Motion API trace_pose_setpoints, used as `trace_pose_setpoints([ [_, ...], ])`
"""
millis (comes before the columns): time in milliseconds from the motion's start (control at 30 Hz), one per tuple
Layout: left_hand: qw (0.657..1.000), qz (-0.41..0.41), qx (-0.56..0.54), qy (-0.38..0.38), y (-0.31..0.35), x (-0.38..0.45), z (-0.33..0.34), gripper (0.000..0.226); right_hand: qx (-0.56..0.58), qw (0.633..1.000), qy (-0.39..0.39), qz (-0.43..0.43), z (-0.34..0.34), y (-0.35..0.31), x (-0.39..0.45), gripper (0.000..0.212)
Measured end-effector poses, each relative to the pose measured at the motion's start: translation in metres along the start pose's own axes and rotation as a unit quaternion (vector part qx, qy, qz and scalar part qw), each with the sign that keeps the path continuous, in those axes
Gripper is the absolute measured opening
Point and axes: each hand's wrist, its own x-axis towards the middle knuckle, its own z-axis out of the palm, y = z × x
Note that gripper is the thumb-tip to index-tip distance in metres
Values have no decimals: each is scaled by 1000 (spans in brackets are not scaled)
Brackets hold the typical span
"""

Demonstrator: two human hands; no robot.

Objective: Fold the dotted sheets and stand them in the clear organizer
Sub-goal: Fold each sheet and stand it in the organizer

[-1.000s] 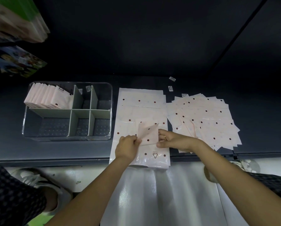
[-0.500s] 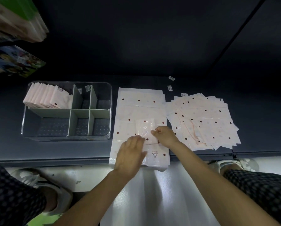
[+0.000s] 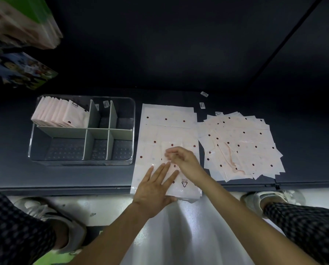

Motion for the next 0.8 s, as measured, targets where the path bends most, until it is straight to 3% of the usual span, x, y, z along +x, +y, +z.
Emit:
trace_pose_setpoints([
  [33,1000,1,-5,0,0,0,0,76,-15,999,-47,19,3,-1,5,17],
  [100,1000,0,-14,-1,-1,0,-1,78,-10,998,-62,31,5,-3,18,23],
  [267,1000,-7,-24,-11,-6,1,-8,81,84,995,41,30,-8,-11,46,29],
  [367,1000,-10,-18,-17,-10,2,-9,80,9,995,94,-45,-15,-10,43,24],
  [467,999,-18,-25,-11,-11,3,-6,79,-132,985,43,-104,-22,5,18,22],
  [567,999,-25,-43,-4,-11,5,-4,79,-288,949,-17,-127,-34,31,-6,23],
  [733,997,-30,-68,-12,-13,5,-8,75,-315,939,-15,-140,-44,44,-19,42],
  [800,996,-35,-86,-14,-14,5,-11,73,-367,915,-23,-166,-46,45,-19,48],
])
